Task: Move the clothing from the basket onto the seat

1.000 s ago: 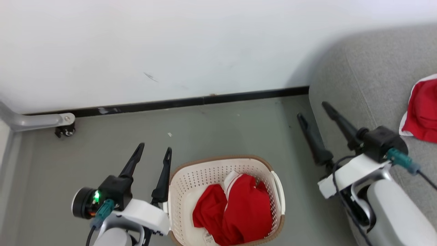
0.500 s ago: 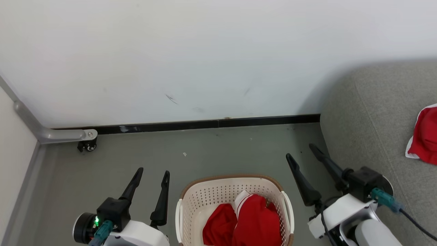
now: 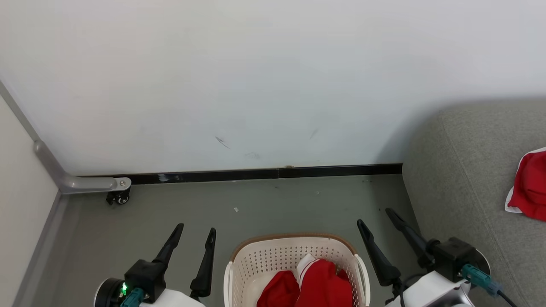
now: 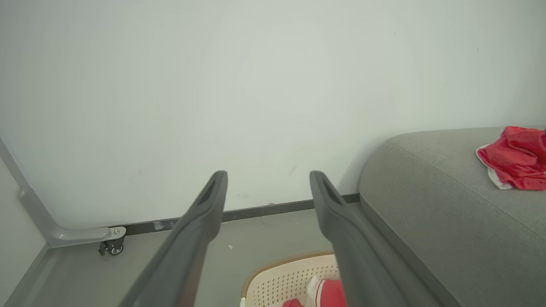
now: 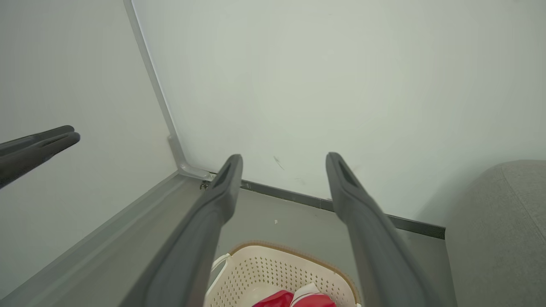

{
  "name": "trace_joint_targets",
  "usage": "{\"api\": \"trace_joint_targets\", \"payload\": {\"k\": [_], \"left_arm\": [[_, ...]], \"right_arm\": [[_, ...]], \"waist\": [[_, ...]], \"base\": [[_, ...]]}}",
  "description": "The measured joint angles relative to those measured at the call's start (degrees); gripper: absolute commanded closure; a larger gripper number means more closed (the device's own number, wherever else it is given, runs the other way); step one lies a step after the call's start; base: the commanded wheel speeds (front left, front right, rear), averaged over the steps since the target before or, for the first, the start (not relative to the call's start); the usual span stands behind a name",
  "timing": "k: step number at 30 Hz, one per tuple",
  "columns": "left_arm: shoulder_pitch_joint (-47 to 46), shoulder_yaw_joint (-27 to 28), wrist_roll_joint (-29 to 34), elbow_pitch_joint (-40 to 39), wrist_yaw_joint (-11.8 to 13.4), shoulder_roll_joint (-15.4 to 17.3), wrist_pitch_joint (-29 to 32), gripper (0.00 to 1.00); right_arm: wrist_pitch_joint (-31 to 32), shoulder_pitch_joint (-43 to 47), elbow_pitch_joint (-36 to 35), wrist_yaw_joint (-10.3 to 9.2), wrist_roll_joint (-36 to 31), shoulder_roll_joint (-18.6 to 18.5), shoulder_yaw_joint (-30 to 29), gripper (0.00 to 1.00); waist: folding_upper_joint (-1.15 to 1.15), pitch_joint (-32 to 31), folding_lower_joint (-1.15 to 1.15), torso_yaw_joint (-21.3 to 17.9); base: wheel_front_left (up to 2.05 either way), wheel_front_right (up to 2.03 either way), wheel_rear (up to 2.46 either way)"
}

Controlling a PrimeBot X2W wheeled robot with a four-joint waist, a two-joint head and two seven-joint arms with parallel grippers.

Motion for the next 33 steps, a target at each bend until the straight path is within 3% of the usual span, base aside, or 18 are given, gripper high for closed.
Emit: {"api": "trace_joint_targets", "payload": {"k": [33], "left_arm": [[1.1, 2.6, -0.5, -0.8, 0.8, 2.1, 0.0, 0.00]], "right_arm": [[0.0, 3.6, -4.6, 0.00, -1.6, 1.2, -2.8, 0.00]], "waist": [[0.00, 0.7, 0.00, -0.4]], "base": [[0.00, 0.00, 0.00]]}}
